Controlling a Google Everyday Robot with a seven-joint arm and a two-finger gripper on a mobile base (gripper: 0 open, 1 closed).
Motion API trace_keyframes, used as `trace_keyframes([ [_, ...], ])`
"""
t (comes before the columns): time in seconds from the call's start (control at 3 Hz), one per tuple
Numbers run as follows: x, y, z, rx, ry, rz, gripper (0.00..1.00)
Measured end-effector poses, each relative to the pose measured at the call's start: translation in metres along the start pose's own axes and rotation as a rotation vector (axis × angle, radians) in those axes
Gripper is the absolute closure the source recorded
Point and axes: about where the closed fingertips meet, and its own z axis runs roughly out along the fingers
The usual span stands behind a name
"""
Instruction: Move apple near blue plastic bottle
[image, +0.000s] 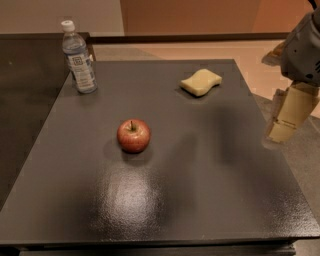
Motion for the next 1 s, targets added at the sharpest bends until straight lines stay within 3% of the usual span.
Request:
trace_keyframes([
  [0.67,-0.064,0.012,0.037,-0.047,-0.148,-0.041,0.00],
  [1.0,-0.099,0.019,0.060,-0.059,-0.230,-0.095,0.00],
])
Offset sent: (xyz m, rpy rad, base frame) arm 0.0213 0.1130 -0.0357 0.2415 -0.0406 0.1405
